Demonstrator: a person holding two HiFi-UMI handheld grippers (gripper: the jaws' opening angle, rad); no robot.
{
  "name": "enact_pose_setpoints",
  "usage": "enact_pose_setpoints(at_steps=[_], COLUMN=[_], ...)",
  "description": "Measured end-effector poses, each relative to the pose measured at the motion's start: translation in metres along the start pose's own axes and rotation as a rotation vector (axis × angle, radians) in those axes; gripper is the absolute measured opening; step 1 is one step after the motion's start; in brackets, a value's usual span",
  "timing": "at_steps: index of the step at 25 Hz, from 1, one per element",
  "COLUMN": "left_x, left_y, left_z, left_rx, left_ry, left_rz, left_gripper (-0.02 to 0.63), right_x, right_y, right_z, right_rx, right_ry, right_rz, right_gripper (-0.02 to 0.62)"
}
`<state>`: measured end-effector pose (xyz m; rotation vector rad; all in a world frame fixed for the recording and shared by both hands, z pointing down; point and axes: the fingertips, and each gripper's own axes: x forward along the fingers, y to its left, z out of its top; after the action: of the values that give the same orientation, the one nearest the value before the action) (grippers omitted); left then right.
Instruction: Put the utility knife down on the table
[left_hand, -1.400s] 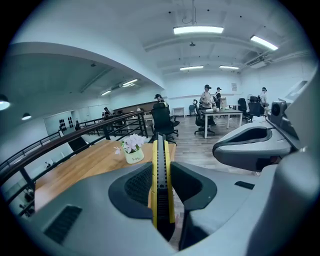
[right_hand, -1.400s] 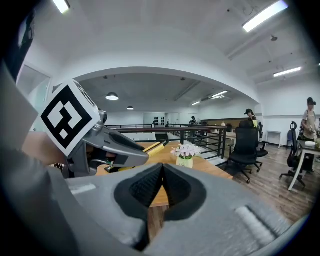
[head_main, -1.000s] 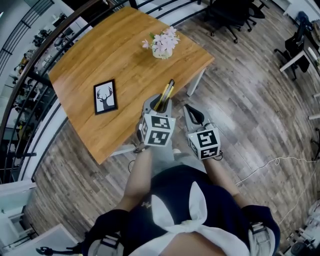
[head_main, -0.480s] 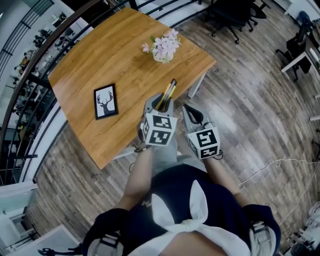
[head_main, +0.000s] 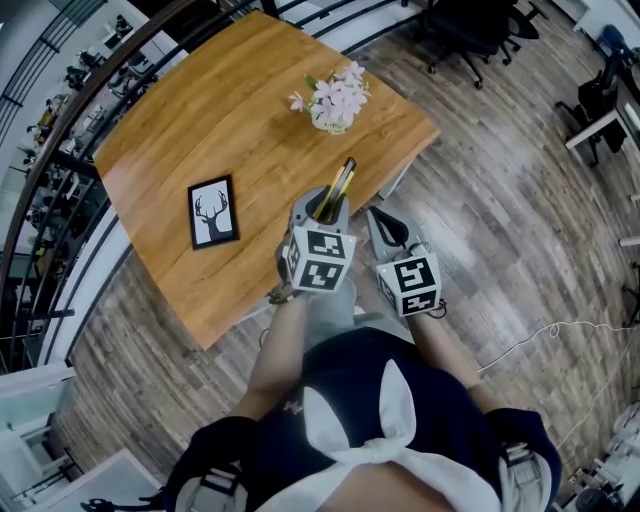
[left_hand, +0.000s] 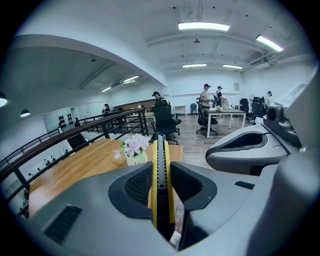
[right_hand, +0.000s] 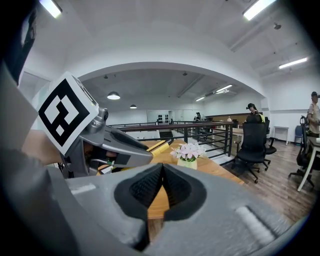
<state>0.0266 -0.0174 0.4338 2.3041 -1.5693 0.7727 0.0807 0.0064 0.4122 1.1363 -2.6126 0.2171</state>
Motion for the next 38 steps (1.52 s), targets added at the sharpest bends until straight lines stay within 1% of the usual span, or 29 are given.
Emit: enact_pose_setpoints(at_steps=[8, 17, 24, 29, 34, 38], left_x=[0.027, 0.056, 0.073, 0.082, 0.088, 0.091], left_y=[0.025, 0.058, 0.080, 0.086, 0.086, 0.088], left_z=[0.016, 0.031, 0.044, 0.042, 0.037, 0.035], left_rx=[0.011, 0.031, 0.044, 0.054, 0.068, 0.062], left_ry=[-0.005, -0.016, -0.038, -0.037, -0.031, -0.034], left_rz=[-0.024, -0.065, -0.093, -0.117, -0.140, -0.150], left_gripper=[0.126, 0.126, 0.126, 0.126, 0.126, 0.126], right_x=[0.037, 0.084, 0.115, 0.126, 0.131, 0.134], right_y=[-0.013, -0.032, -0.041, -0.042, -0.044, -0.045], right_z=[0.011, 0.027, 0.032, 0.033, 0.024, 0.023], right_rx=[0.008, 0.005, 0.017, 0.027, 0.044, 0.047], right_ry=[0.015, 0.012, 0.020, 0.013, 0.025, 0.031], right_rz=[-0.009, -0.055, -0.091, -0.109, -0.130, -0.141], right_gripper=[-0.002, -0.002, -0.002, -0.002, -0.002, -0.002])
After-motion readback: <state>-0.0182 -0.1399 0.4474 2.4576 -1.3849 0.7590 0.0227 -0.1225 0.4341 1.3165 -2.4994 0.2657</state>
